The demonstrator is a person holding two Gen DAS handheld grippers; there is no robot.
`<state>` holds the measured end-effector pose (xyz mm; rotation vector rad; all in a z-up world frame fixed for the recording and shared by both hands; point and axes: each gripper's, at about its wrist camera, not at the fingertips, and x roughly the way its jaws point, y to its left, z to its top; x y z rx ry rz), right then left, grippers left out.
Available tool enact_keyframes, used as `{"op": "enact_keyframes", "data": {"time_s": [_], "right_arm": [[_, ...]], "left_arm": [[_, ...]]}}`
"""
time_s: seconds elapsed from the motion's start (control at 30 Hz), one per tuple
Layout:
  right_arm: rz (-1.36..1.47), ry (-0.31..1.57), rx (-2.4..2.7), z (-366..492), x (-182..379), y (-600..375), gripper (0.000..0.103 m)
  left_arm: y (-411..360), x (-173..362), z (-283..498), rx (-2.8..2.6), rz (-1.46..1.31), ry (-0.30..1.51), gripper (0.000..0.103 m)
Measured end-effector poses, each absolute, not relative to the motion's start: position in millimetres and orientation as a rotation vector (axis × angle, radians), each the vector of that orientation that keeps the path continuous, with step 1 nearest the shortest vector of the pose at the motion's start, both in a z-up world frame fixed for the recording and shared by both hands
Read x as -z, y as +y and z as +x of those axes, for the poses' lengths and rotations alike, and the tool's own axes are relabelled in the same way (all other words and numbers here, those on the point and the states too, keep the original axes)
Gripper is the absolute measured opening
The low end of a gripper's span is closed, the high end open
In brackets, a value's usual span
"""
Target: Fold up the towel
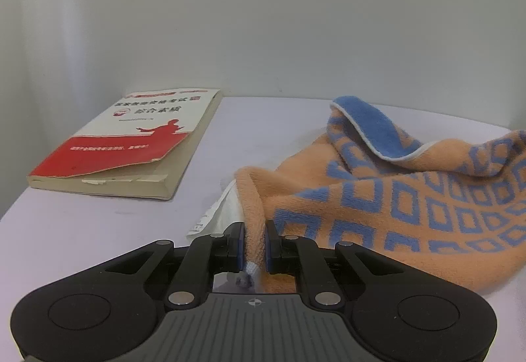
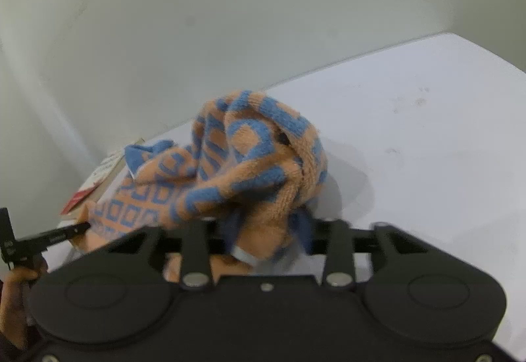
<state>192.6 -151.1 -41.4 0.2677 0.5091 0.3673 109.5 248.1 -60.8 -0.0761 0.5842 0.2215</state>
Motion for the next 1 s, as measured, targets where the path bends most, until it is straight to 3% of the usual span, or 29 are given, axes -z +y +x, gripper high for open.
{"op": "enact_keyframes", "data": {"time_s": [0.1,0.47,0.77,0.93,1.0], "right_arm": [[0.230,0.455,-0.344,194.8,26.6,-141.3,0.012],[0.016,0.225,-0.485,208.0,-58.6,-45.3,0.011],[-0.150,0.358,-0.698,234.7,-12.7,71.1,0.011],[-0.227,0.448,-0.750,234.7,23.6,99.0,0.019],[-0.234,0.457,-0.756,232.2,31.2,101.6,0.027]], "left_arm": [[250.6,60.5,108.4,-0.203,-0.096,0.581,0.009],[249.0,59.7,106.9,-0.193,-0.092,0.568,0.009],[250.4,59.3,105.3,-0.192,-0.099,0.562,0.009],[251.3,59.5,105.4,-0.185,-0.104,0.563,0.009],[251.3,59.4,105.4,-0.181,-0.105,0.564,0.009]]}}
